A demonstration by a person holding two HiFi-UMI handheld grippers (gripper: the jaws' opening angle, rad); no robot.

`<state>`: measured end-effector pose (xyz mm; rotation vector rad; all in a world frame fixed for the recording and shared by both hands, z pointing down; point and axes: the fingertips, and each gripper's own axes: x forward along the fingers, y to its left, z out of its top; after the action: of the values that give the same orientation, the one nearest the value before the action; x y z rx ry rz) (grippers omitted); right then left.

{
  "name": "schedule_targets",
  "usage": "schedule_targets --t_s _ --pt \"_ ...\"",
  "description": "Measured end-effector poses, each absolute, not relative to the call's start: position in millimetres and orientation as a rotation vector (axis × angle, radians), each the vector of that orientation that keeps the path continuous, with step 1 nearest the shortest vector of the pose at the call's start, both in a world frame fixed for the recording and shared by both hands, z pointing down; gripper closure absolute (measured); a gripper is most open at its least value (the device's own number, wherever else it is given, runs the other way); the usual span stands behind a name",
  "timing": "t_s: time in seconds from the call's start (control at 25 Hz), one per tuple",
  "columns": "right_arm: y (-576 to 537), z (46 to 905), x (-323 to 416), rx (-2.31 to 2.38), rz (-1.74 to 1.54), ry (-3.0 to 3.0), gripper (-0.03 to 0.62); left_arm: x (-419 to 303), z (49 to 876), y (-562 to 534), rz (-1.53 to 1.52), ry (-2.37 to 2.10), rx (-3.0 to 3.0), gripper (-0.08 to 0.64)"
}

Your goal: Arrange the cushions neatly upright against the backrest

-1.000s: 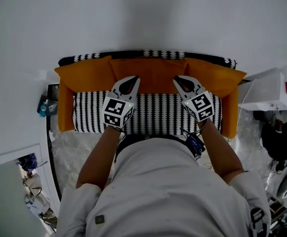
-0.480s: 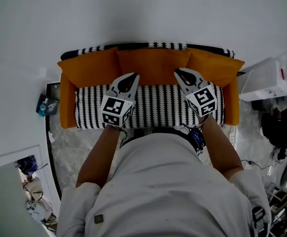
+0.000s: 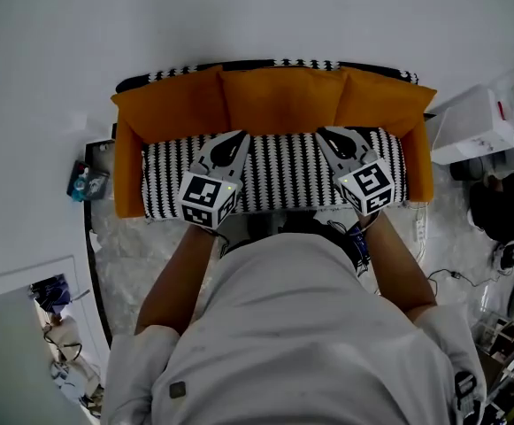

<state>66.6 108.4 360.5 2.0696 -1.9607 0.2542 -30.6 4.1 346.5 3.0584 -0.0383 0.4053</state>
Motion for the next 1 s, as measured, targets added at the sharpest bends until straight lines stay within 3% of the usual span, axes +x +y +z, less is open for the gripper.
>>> schedule_targets --t_s 0.52,1.0 --pt "167 342 46 2.006 0.212 -2.048 0.563 -29 318 73 0.359 -0.039 3.123 0.551" --pt "286 343 75 2.008 0.2 -2.098 0.565 0 329 186 0.339 -0.091 3.099 0.551"
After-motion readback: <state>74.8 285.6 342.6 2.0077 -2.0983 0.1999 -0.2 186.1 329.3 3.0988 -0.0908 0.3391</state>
